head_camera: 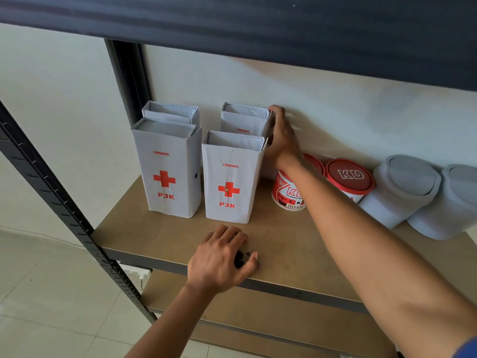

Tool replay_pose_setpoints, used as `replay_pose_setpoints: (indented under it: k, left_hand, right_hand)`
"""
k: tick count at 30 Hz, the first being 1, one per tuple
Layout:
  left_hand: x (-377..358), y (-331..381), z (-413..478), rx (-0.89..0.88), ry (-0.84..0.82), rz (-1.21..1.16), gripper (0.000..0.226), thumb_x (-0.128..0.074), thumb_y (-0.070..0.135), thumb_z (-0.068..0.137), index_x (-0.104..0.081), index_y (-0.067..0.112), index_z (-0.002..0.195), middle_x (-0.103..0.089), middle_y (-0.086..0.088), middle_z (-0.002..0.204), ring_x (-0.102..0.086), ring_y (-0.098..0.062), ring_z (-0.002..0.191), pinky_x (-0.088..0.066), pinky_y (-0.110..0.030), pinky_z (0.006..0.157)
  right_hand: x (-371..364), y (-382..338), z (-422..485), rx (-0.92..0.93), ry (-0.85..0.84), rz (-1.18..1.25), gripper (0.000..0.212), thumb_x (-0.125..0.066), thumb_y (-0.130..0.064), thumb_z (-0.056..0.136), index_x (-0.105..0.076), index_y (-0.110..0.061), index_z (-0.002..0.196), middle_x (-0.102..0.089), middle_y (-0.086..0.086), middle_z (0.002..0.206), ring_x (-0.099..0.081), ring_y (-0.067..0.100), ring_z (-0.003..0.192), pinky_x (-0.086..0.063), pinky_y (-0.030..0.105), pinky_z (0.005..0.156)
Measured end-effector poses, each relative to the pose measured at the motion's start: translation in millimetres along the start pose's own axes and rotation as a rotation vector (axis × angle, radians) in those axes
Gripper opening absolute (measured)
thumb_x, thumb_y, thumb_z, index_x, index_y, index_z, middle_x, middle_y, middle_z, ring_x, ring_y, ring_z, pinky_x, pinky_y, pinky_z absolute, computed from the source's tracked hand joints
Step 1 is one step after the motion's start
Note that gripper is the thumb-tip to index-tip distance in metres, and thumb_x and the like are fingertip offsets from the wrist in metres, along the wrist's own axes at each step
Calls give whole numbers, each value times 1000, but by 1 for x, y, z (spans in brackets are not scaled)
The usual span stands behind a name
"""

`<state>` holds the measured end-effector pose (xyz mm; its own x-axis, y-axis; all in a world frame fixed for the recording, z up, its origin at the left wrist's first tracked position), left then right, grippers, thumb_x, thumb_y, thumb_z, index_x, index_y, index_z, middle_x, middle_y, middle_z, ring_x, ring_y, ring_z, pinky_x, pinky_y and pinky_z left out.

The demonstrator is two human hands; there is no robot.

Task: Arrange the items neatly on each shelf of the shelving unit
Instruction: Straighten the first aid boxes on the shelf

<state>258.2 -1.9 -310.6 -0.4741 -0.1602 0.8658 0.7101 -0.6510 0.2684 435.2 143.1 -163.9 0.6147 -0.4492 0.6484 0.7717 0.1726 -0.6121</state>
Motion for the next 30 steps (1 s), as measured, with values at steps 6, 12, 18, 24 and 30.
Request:
replay_pose_setpoints:
  k: [6,12,18,24,30]
  left_hand:
    - [0,0,0,6,-16,-1,48,-42,68,94,-67,28,101,-64,12,104,-56,-9,95,-52,-26,74]
    - [-1,0,0,14,-33,16,50,-39,70,94,-66,29,101,-64,14,104,-55,-8,95,-49,-24,72]
    - [-2,-3,-1,-1,-89,-41,52,-38,71,93,-65,29,107,-63,13,113,-54,-9,105,-54,-29,79]
    - [8,-17,-10,-107,-120,44,63,-33,80,91,-63,30,117,-65,10,125,-59,-12,114,-53,-34,95]
    - [5,-29,-12,-91,-115,78,68,-33,82,89,-61,29,121,-62,8,125,-58,-14,113,-49,-34,99]
  right_hand:
    - [7,-1,-13,-67,-27,-48,96,-78,-29,85,-19,-28,161,-38,10,150,-50,33,132,-46,47,105]
    - [39,7,-75,-152,204,246,60,-62,5,92,-42,-8,147,-59,8,133,-64,-7,99,-53,13,85]
    - [-57,26,-175,-412,-138,510,70,-78,-18,90,-35,-20,146,-53,-19,123,-56,-9,111,-45,0,81]
    - [-91,35,-184,-443,-141,347,96,-85,-43,81,-25,-29,155,-52,-5,147,-53,8,128,-48,18,91]
    - [-95,38,-171,-434,-90,284,81,-80,-27,90,-29,-19,152,-55,4,145,-57,22,132,-49,24,88]
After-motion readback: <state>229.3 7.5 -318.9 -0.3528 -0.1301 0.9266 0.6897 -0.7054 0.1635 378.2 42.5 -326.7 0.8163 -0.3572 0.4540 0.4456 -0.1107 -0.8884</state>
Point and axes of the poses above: each hand's wrist, its own z-axis towards the middle knuckle, its own x-axis out of the back of the hand, y = z × x, the point moved 10 cm from there along z, towards the middle knuckle
